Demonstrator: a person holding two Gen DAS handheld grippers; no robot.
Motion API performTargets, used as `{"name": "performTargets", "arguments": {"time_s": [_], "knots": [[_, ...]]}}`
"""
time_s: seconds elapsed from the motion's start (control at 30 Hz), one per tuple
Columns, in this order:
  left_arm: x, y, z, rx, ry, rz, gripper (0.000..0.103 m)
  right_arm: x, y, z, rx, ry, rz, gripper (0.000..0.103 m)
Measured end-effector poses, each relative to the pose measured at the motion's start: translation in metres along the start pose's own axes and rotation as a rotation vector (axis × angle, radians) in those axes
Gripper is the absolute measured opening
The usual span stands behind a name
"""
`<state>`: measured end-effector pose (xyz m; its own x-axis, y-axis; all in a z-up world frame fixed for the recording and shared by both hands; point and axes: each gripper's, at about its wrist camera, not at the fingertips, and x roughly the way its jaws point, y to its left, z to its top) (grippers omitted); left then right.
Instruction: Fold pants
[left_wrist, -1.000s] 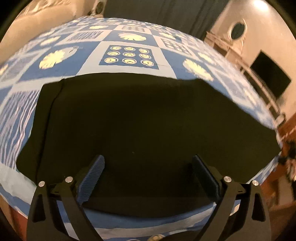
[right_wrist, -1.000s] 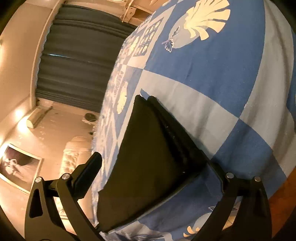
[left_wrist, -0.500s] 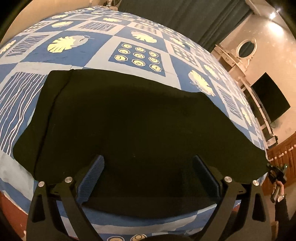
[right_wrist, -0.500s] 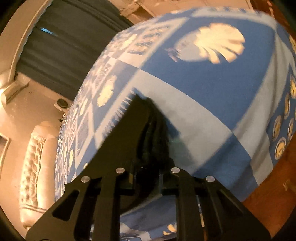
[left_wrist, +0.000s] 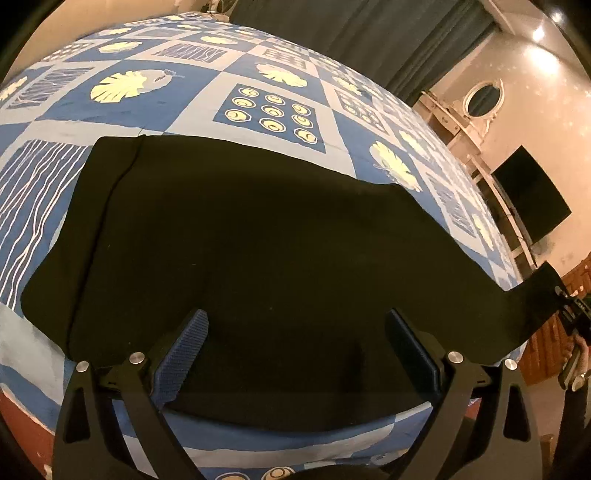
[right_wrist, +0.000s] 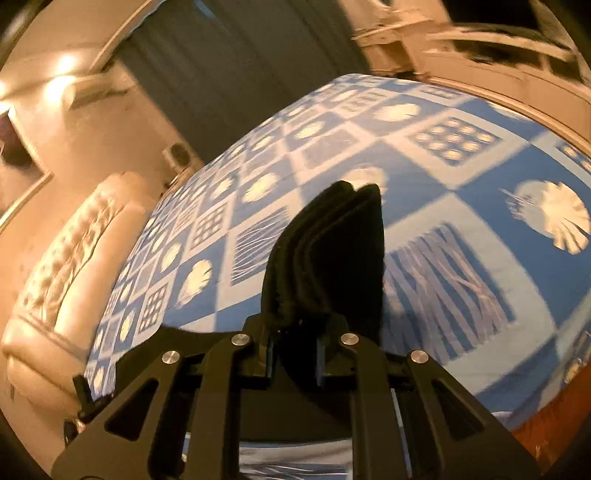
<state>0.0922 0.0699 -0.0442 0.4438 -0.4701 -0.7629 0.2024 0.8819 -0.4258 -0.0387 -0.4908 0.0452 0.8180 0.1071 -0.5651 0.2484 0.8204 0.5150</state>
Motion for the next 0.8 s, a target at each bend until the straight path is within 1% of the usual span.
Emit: {"name": "performTargets", "arguments": {"time_s": [0.07,0.2,0.3,0.4,0.7,0.8], "knots": [[0.0,0.0,0.0,0.004,0.001,0.0,0.095,0.012,0.024,-0.006,-0.035,0.022,0.02,0.015],[0.0,-0.004,-0.001,0.035,0.007,0.015,0.095,0.035,0.064,-0.021,-0.103,0.066,0.027,0.015],[0.001,-0.007,-0.003,0.066,0.012,0.03,0.095,0.049,0.087,-0.037,-0.124,0.089,0.049,0.015],[0.002,-0.007,-0.003,0.076,0.014,0.037,0.095,0.062,0.105,-0.05,-0.15,0.106,0.053,0.015],[0.001,-0.004,-0.003,0.054,0.01,0.021,0.095,0.108,0.159,-0.088,-0.24,0.186,0.061,0.015],[0.0,-0.003,-0.003,0.054,0.009,0.022,0.095,0.123,0.172,-0.099,-0.259,0.212,0.06,0.014]]}}
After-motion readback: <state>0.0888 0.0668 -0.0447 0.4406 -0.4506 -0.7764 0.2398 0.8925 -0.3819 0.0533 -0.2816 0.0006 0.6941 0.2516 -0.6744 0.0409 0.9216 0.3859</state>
